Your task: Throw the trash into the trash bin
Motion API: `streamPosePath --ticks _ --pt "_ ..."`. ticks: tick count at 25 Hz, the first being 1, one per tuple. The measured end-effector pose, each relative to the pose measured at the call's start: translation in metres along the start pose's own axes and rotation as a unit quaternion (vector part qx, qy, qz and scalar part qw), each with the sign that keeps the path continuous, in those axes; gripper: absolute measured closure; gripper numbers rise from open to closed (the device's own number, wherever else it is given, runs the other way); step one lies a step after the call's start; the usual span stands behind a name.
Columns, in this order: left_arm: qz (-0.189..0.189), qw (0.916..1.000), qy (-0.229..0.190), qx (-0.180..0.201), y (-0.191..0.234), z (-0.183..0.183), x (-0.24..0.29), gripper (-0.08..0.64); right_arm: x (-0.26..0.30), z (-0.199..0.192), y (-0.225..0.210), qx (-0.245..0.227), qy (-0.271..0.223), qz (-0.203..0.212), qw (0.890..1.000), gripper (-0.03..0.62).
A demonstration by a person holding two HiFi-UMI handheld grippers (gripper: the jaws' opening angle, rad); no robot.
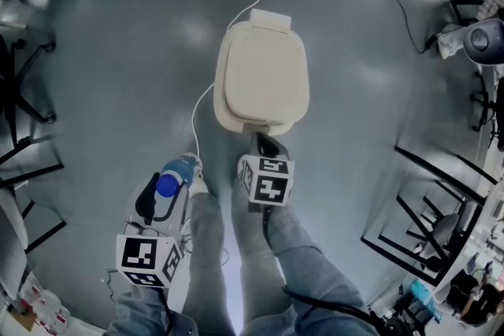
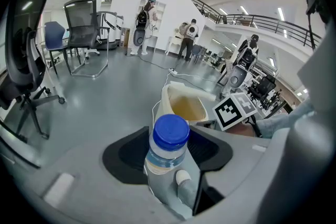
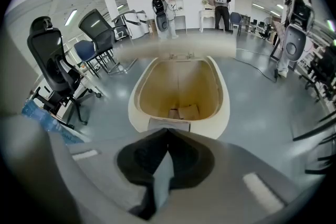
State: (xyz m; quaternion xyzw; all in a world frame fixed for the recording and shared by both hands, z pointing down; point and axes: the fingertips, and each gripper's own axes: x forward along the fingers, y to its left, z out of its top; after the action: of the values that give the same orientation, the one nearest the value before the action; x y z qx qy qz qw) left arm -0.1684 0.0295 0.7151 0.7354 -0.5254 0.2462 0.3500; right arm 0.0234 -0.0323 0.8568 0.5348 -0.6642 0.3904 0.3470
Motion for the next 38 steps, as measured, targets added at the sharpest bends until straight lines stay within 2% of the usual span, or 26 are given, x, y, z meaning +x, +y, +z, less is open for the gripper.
streamPosePath --ticks 6,12,21,26,30,38 --pt "-0.001 1.0 -0.001 0.002 -0.002 0.001 0.0 0.322 -0.006 0.006 -0.003 0.011 -0.017 0.0 1.0 0.589" --pt "0.0 1.0 0.004 0.004 -0.002 0.0 0.002 0.322 -0.006 0.009 -0.006 -0.001 -0.009 0.003 1.0 0.589" --pt "-0.011 0.9996 -0.009 0.025 -0.009 0.033 -0.004 0.322 -0.037 0.031 -0.013 0.022 -0.028 -0.007 0.999 0.589" --pt "-0.026 0.9978 -0.023 0.057 -0.03 0.067 -0.005 0.322 -0.078 0.049 -0.057 0.081 -0.062 -0.038 0.994 0.589" --pt "-0.044 0.9956 -0.029 0.077 -0.052 0.088 0.001 0.322 -0.107 0.046 -0.106 0.132 -0.074 -0.072 0.986 0.589" --pt "-0.077 0.9906 -0.033 0.108 -0.1 0.108 0.018 0.322 -0.136 0.028 -0.143 0.165 -0.078 -0.096 0.979 0.589"
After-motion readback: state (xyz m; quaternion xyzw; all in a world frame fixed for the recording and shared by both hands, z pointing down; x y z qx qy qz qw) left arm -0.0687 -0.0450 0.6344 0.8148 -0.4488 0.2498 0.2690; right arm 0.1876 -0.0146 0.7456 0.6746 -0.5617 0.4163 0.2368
